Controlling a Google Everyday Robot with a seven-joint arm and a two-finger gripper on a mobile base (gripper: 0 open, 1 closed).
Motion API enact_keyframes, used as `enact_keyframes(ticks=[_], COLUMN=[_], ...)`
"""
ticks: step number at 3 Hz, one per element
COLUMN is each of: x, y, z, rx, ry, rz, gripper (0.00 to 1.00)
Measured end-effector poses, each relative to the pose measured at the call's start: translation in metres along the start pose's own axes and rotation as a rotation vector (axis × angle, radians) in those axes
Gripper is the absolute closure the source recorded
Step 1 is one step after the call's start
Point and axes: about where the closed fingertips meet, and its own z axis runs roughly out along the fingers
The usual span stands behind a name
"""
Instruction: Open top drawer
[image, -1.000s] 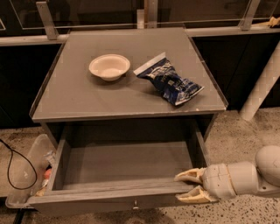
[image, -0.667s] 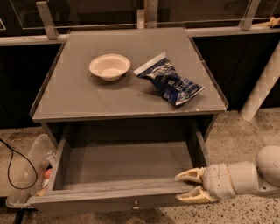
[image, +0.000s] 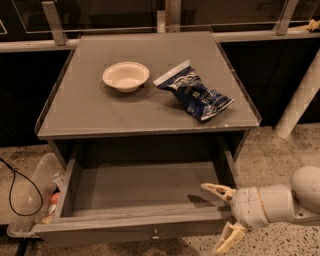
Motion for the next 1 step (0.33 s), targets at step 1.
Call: enact_keyframes(ticks=[1], x=[0.0000], y=[0.0000], z=[0.0000], rx=[0.000], ry=[0.000], rz=[0.000], gripper=[0.00])
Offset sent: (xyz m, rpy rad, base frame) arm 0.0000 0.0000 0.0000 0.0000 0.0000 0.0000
